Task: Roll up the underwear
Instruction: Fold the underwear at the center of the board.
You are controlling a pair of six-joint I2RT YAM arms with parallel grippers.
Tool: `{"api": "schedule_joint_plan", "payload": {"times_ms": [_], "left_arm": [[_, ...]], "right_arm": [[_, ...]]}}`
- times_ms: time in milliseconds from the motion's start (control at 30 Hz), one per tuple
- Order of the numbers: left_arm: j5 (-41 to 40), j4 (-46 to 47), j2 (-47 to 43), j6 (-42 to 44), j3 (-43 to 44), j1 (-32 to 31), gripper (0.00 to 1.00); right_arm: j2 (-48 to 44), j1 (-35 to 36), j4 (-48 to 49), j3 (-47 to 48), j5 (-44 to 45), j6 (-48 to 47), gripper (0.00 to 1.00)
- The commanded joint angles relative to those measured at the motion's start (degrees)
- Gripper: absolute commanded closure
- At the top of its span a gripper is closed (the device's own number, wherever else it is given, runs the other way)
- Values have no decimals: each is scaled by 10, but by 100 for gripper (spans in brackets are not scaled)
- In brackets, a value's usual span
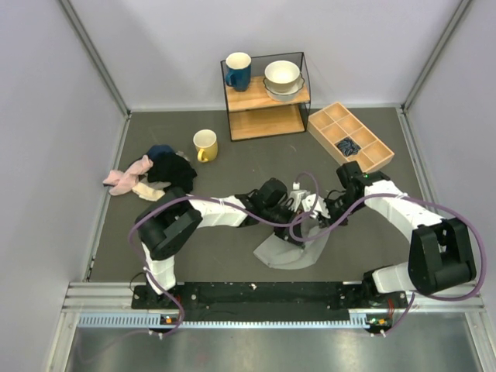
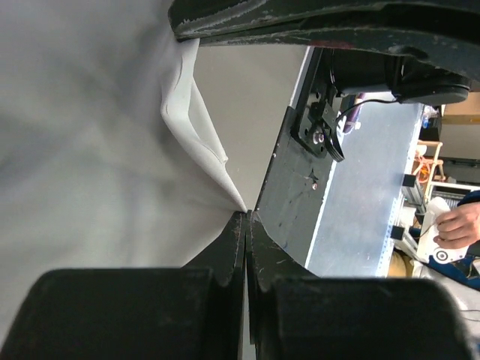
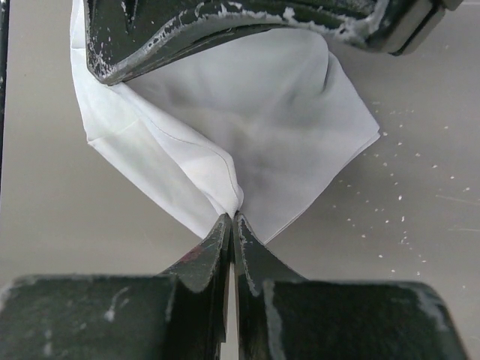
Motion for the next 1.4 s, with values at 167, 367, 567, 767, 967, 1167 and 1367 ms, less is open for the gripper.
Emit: {"api": "schedule_joint_plan", "payload": {"times_ms": [167, 367, 567, 767, 967, 1167, 1367], "left_arm": [[-8, 24, 42, -27, 47, -13, 100], [0, 16, 78, -41, 66, -24, 87], [1, 29, 45, -41, 51, -25, 62], [-20, 26, -37, -20, 25, -12, 60], [-196, -88, -150, 54, -47, 25, 60], [-331, -218, -227, 89, -80, 37, 55], [-274, -142, -272, 34, -205, 56, 54]], "right_arm": [[3, -13, -5, -26, 5, -48, 96], [3, -13, -4, -39, 27, -53, 80], [-25, -24, -16, -34, 40, -36, 62], [-44, -33, -55, -2, 0, -23, 65], [-16, -28, -56, 28, -69, 15, 78], [23, 20, 13, 59, -76, 113, 79], [111, 72, 50, 129, -43, 162, 63]]}}
